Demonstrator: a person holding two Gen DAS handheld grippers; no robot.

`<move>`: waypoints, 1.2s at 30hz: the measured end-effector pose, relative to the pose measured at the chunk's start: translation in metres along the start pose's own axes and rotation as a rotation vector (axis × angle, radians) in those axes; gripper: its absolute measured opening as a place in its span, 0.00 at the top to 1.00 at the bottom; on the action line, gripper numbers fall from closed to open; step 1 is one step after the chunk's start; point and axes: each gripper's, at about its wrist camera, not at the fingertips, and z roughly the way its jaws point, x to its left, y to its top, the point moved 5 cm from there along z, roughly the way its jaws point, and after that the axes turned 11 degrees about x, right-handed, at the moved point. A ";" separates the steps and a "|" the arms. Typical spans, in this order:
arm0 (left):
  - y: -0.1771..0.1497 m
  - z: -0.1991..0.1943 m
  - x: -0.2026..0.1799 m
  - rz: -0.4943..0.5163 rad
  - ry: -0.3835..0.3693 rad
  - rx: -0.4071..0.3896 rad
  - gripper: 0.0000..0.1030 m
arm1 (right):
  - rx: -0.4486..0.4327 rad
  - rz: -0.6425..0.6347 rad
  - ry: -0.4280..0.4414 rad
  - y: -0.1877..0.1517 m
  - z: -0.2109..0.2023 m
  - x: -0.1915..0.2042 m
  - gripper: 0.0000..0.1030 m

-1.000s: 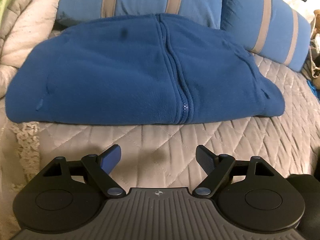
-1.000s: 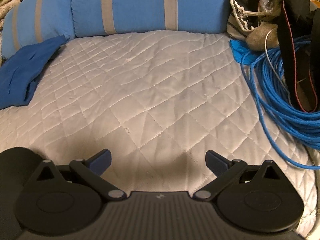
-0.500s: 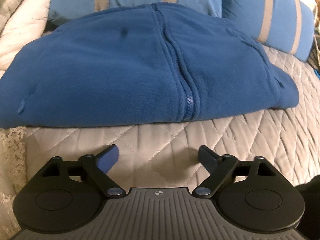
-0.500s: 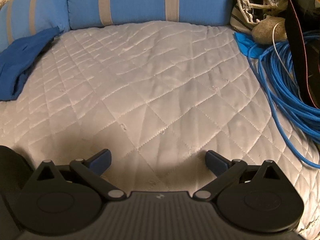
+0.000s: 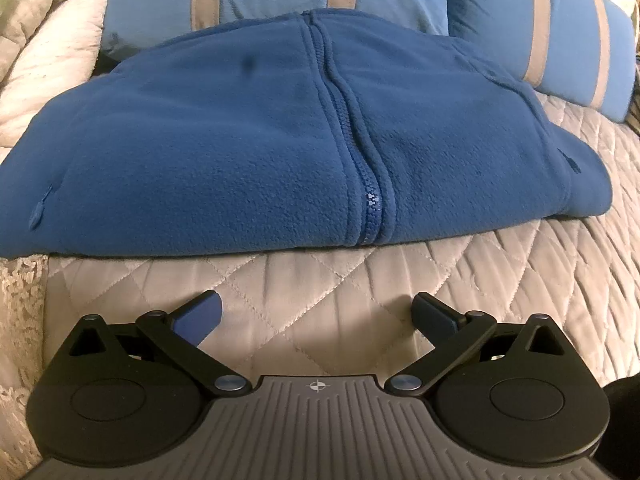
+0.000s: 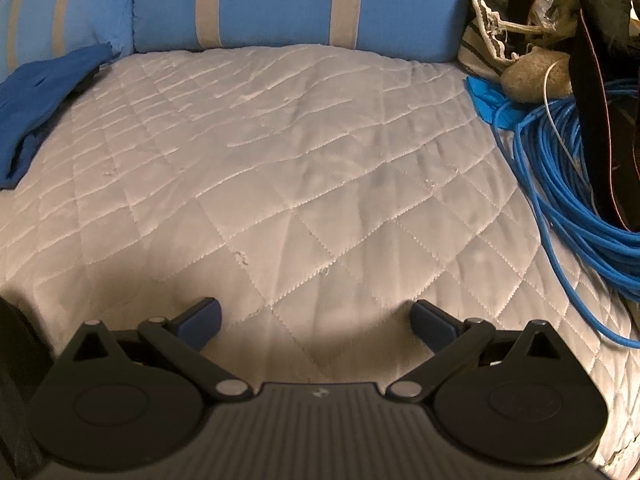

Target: Fold clothes

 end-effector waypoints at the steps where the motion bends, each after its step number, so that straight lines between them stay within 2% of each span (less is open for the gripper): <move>1: 0.001 0.001 0.000 -0.006 0.002 -0.006 0.00 | -0.004 0.005 -0.003 0.001 0.001 0.000 0.00; 9: 0.008 0.008 -0.003 -0.054 0.022 -0.058 0.00 | -0.041 0.048 -0.027 0.009 0.006 0.001 0.00; 12: 0.011 0.012 -0.003 -0.080 0.041 -0.103 0.00 | -0.054 0.060 -0.036 0.012 0.008 0.002 0.00; 16: 0.017 0.021 0.000 -0.064 0.068 -0.168 0.00 | -0.085 0.071 -0.046 0.017 0.012 0.002 0.00; 20: 0.020 0.022 -0.003 -0.057 0.080 -0.180 0.00 | -0.119 0.071 -0.054 0.021 0.014 0.003 0.00; 25: 0.027 0.029 -0.004 -0.036 0.079 -0.204 0.00 | -0.206 0.097 -0.020 0.027 0.015 -0.002 0.00; 30: 0.024 0.032 -0.007 -0.034 0.094 -0.252 0.00 | -0.312 0.105 -0.038 0.039 0.026 -0.001 0.00; 36: 0.021 0.031 -0.006 -0.039 0.093 -0.277 0.00 | -0.376 0.132 -0.025 0.039 0.032 -0.003 0.01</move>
